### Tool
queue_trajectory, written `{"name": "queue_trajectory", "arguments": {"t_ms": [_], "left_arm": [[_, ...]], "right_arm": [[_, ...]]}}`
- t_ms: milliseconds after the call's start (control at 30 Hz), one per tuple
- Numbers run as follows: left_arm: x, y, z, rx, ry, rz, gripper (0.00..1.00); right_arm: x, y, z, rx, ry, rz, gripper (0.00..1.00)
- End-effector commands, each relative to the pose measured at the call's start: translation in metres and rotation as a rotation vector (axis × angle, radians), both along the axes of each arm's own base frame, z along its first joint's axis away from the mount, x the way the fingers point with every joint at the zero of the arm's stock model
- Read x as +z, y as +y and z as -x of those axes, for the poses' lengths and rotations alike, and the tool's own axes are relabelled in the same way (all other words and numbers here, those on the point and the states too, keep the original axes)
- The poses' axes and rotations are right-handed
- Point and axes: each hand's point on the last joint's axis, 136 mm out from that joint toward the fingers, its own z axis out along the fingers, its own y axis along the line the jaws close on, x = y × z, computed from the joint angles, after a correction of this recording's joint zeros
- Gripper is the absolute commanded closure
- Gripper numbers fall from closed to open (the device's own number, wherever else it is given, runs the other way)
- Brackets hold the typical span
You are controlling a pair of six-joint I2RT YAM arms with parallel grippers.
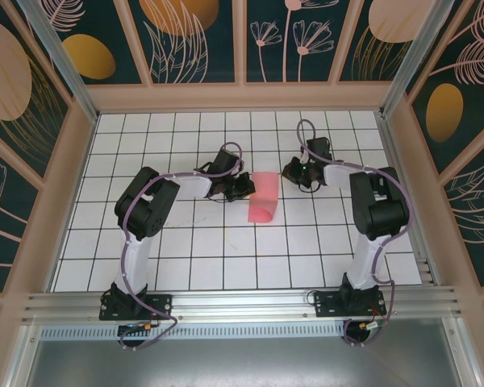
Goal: Fold a paper plane with a square sheet of paper (pick it up from the middle)
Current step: Fold the square sheet of paper in half at the center of the table.
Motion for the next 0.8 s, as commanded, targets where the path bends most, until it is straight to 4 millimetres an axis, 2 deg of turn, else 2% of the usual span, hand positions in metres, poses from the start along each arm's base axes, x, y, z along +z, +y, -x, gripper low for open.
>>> {"name": "queue_trajectory", "arguments": {"t_ms": [0, 167, 367, 500, 767], "left_arm": [[-0.098, 0.066, 0.053, 0.054, 0.231, -0.326, 1.0], [-0.099, 0.067, 0.052, 0.056, 0.227, -0.331, 1.0], [-0.1, 0.068, 0.053, 0.064, 0.227, -0.328, 1.0], [-0.1, 0.068, 0.053, 0.066, 0.227, -0.327, 1.0], [-0.1, 0.069, 0.054, 0.073, 0.226, -0.328, 1.0]], "right_arm": [[0.033, 0.024, 0.025, 0.085, -0.048, -0.065, 1.0], [0.016, 0.048, 0.076, 0.179, 0.055, -0.122, 1.0], [-0.002, 0.059, 0.115, 0.249, 0.141, -0.175, 1.0], [-0.015, 0.06, 0.13, 0.264, 0.189, -0.165, 1.0], [-0.028, 0.053, 0.145, 0.263, 0.228, -0.14, 1.0]]}}
